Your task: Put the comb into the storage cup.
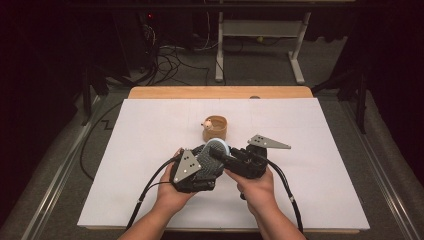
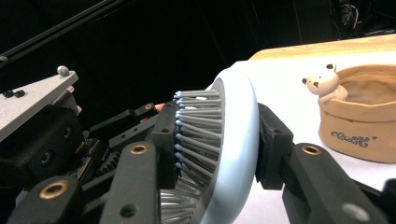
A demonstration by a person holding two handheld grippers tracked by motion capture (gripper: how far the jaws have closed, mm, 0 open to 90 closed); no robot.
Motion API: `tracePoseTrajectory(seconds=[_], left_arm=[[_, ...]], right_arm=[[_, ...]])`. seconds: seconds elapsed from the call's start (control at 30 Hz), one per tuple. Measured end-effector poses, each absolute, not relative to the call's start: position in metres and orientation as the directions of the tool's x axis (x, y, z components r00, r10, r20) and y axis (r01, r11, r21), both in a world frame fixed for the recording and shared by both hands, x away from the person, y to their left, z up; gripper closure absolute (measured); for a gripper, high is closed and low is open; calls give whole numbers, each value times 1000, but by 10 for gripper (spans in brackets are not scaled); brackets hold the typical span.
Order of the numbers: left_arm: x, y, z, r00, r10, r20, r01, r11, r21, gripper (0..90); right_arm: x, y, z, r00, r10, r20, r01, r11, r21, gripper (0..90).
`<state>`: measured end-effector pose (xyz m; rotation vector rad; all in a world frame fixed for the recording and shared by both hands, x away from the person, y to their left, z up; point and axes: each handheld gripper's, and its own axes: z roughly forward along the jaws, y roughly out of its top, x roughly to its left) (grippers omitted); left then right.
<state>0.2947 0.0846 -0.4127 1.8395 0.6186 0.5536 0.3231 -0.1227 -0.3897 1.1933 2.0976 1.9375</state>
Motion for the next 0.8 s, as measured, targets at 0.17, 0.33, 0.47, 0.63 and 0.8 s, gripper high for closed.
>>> tracePoseTrajectory(seconds=[0.17, 0.33, 0.47, 0.63, 0.8], left_arm=[[295, 85, -413, 759, 645, 86, 150, -302, 941, 197], [297, 85, -414, 763, 641, 84, 150, -302, 941, 195], [298, 85, -414, 767, 638, 77, 152, -297, 943, 194], [301, 87, -414, 780, 624, 42, 181, -289, 940, 179], [302, 89, -412, 783, 621, 33, 184, -282, 942, 150]], right_arm=[[324, -123, -390, -694, 553, 461, 501, -88, 861, 608], [324, -123, -391, -687, 554, 470, 509, -95, 855, 609], [324, -123, -391, -689, 553, 469, 506, -96, 857, 608], [324, -123, -391, -691, 555, 463, 501, -95, 860, 608], [323, -124, -390, -691, 556, 462, 498, -99, 862, 608]])
